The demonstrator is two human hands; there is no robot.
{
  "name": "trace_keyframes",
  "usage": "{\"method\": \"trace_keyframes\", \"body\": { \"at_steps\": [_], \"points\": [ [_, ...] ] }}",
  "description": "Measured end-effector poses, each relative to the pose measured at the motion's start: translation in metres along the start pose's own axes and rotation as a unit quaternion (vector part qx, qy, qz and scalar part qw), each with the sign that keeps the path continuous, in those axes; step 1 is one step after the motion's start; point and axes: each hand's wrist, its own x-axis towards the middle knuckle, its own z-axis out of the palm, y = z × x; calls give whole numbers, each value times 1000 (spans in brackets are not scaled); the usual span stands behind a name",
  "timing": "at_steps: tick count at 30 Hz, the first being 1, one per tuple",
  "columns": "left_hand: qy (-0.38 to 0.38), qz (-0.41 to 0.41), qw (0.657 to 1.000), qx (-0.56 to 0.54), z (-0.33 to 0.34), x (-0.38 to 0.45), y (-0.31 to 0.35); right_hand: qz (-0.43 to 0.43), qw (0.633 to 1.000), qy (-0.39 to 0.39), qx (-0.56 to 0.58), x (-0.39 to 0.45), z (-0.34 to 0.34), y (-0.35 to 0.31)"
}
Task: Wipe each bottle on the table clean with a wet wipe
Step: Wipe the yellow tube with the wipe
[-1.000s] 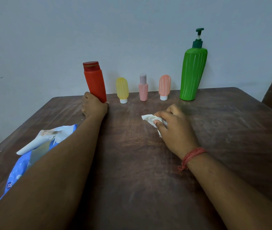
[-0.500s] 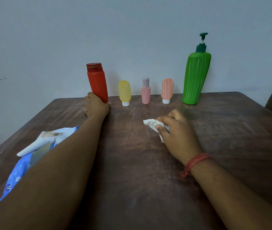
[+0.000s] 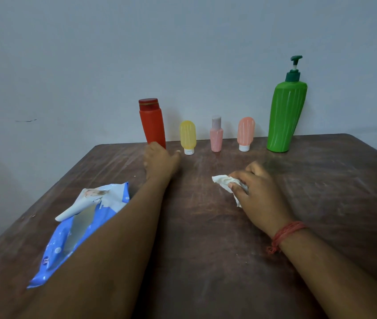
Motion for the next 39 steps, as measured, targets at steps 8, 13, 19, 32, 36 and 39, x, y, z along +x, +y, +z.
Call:
{"method": "trace_keyframes", "body": {
  "at_steps": [8, 13, 19, 32, 36, 39],
  "points": [
    [-62, 60, 993, -86, 24, -22, 39, 0, 1000, -2, 1, -2, 2, -1],
    [-77, 11, 995, -59, 31, -9, 47, 1, 1000, -9, 6, -2, 0, 1],
    [-84, -6, 996, -37, 36, 0, 47, 1, 1000, -8, 1, -1, 0, 4],
    [-195, 100, 973, -72, -3, -56, 29, 27, 999, 20, -17, -2, -8, 5],
    [-237, 135, 958, -85, -32, -97, 26, 48, 997, 52, -6, -2, -12, 5],
    [-266, 159, 947, -79, -49, -127, 24, 68, 993, 96, 10, -2, -19, 4]
  ]
}}
